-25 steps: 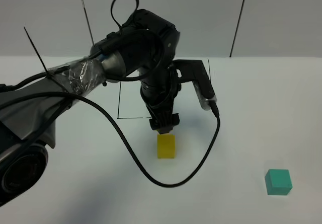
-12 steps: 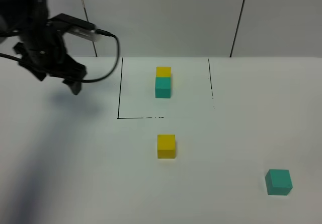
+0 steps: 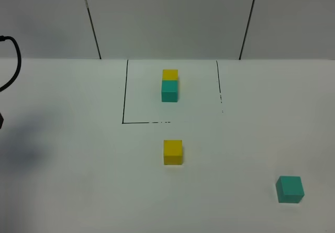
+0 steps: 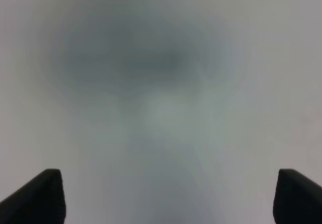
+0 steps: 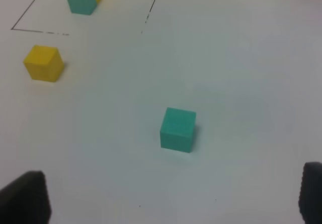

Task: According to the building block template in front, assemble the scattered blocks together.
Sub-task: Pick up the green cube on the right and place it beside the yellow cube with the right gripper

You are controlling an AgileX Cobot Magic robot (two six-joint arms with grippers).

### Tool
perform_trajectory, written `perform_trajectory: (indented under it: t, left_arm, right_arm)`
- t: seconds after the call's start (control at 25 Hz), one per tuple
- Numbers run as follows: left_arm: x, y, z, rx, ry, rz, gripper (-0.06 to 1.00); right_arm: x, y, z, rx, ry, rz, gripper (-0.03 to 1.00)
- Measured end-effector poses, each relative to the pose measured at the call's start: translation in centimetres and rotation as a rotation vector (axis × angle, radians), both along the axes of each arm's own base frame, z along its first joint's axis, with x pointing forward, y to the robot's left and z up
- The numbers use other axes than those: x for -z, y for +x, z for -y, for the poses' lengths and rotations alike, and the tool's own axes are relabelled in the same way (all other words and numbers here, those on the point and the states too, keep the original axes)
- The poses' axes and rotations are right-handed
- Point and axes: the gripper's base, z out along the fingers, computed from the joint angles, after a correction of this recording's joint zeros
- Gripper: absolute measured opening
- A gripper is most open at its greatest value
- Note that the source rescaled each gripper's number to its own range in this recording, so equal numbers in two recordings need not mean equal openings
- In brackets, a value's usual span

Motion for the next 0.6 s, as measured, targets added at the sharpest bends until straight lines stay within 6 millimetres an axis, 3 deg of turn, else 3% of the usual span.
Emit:
perform_trajectory:
  t: [0.16,0.28,0.6]
  left_arm:
    - [-2.5,-6.0,2.9,0.048,0.001,0.115,0.87]
    - [-3.6,-10.5,3.9,0.055,0.011,0.19,0.84]
    - [-3.8,-20.8,5.8,0.026,-0.012,0.504,0.83]
  right_arm:
    - [0.0,0.0,0.0,0.0,0.0,0.0,1.0]
    - [0.0,0.0,0.0,0.0,0.0,0.0,1.0]
    - [0.0,0.0,0.0,0.0,0.0,0.0,1.0]
